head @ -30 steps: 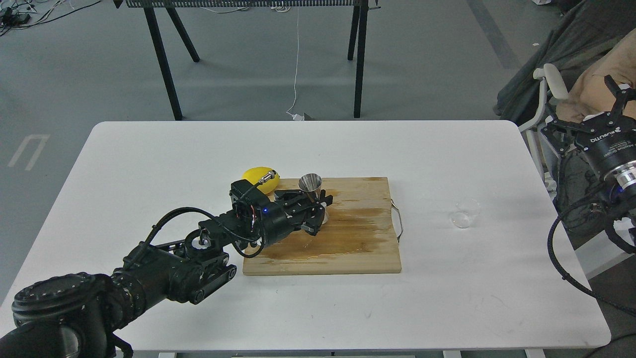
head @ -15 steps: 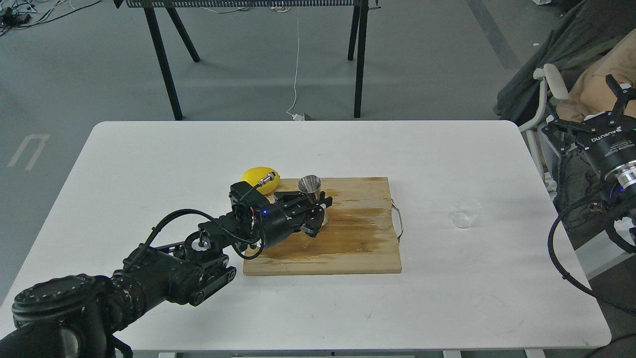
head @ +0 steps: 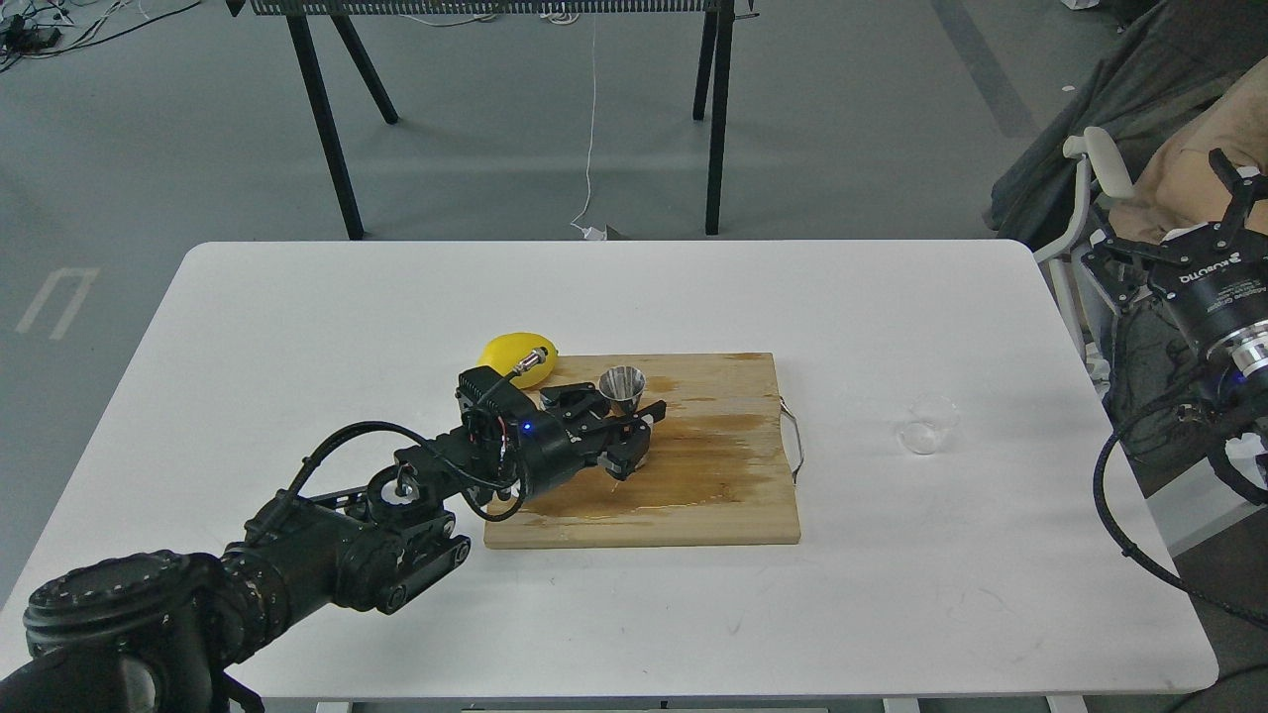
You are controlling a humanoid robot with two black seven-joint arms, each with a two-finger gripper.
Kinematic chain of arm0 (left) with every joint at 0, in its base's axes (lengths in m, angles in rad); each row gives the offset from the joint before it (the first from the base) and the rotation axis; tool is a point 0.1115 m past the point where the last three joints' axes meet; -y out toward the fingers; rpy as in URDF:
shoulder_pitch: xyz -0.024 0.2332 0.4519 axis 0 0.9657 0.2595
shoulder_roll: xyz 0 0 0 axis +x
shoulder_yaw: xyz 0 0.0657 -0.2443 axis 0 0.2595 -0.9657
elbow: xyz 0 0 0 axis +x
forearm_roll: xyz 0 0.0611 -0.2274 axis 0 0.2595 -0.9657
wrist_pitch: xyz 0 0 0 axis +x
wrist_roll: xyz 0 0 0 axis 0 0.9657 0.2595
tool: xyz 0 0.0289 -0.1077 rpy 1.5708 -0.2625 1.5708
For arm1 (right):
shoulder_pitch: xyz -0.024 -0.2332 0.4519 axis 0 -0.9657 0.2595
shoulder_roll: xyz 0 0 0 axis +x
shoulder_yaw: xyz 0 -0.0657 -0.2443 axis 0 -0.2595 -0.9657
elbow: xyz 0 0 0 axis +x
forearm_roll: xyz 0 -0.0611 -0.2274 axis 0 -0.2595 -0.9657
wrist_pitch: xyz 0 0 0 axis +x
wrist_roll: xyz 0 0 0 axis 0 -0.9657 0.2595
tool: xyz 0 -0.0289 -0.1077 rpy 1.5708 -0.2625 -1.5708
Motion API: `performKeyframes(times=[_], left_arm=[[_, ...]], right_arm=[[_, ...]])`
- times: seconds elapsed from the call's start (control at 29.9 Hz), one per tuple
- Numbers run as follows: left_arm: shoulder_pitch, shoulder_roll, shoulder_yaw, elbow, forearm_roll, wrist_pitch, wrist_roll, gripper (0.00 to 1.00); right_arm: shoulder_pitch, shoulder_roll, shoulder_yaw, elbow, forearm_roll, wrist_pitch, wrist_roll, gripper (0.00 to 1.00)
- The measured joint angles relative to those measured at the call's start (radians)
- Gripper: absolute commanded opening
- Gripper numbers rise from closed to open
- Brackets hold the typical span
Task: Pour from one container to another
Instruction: 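Lower the jigger onto the board center and open the left gripper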
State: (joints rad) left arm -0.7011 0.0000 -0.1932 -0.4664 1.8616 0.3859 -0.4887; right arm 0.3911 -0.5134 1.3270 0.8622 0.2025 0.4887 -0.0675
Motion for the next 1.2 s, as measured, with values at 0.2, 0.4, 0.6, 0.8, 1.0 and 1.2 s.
performKeyframes(times=[0.2, 0.4, 0.6, 0.8, 1.0, 1.2], left_arm=[[0.0, 0.0, -0.001, -0.009, -0.001, 0.0, 0.0, 0.92], [0.003, 0.0, -0.002, -0.014, -0.001, -0.004, 0.0, 0.92], [0.011, 0.0, -0.003, -0.015, -0.001, -0.005, 0.0, 0.92], [0.027, 0.026, -0.006, -0.059, -0.002, -0.008, 0.0, 0.92], [0.035, 0.076, -0.009, -0.091, -0.003, -0.009, 0.0, 0.92], [0.051, 0.099, -0.011, -0.108, -0.003, -0.009, 0.0, 0.92]], right_arm=[[-0.002, 0.0, 0.0, 0.0, 0.0, 0.0, 0.0, 0.99], [-0.003, 0.0, 0.0, 0.0, 0.0, 0.0, 0.0, 0.99], [-0.003, 0.0, 0.0, 0.0, 0.0, 0.0, 0.0, 0.99], [-0.003, 0.0, 0.0, 0.0, 0.0, 0.0, 0.0, 0.99], [-0.004, 0.001, 0.0, 0.001, 0.0, 0.0, 0.0, 0.99], [-0.004, 0.001, 0.0, 0.003, 0.0, 0.0, 0.0, 0.99]])
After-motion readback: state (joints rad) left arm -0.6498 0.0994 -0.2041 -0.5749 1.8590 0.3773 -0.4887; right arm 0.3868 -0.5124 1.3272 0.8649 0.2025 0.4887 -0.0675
